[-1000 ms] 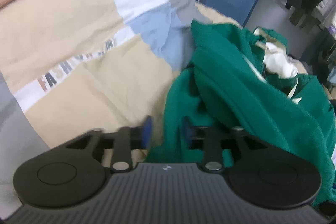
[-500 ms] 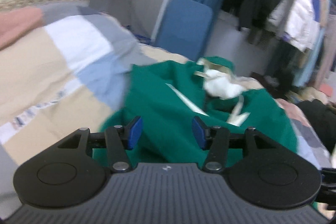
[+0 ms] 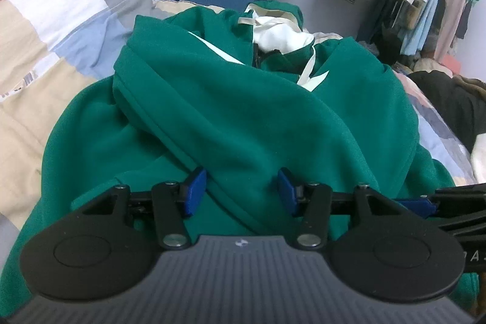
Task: Fold large clothes
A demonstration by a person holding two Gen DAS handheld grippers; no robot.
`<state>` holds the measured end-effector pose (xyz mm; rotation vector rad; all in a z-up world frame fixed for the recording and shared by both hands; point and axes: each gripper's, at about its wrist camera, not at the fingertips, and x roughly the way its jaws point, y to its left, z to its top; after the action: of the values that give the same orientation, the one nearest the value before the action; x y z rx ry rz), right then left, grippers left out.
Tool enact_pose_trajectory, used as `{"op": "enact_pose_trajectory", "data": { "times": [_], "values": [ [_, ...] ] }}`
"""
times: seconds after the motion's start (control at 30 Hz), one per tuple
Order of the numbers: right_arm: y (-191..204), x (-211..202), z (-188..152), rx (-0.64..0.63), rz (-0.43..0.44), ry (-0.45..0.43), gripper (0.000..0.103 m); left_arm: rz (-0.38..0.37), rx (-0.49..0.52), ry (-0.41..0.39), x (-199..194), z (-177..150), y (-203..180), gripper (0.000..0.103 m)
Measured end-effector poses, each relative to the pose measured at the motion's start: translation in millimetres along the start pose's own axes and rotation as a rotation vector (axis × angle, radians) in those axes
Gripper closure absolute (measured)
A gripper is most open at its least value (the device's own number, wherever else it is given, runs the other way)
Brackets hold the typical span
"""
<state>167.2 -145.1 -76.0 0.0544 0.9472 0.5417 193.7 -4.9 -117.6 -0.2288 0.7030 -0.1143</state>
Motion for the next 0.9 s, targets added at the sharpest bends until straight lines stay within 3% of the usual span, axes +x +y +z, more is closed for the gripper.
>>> {"op": "enact_pose_trajectory", "data": {
  "times": [0.23,0.6,0.7,0.83,0.9],
  "values": [
    [-1,-15,1,0.049,0.04,-0.047,0.056,0.002,-0.055,-0.034,-16,12,8,0.041],
    [-23,-92,35,0.111,0.051,-0.264,0.056,-0.011,-0.074,-0.099,-59,61,-2,0.04],
    [-38,-99,55,0.152,0.056,-0.279,0.055,-0.019,-0.073,-0.096,-59,85,-10,0.04],
    [-66,-94,93,0.214,0.044,-0.301,0.038,-0.036,-0.097,-0.081,-37,133,-12,0.039],
    [-86,-84,117,0.249,0.034,-0.304,0.038,-0.047,-0.127,-0.081,-16,161,-5,0.039]
  ]
}}
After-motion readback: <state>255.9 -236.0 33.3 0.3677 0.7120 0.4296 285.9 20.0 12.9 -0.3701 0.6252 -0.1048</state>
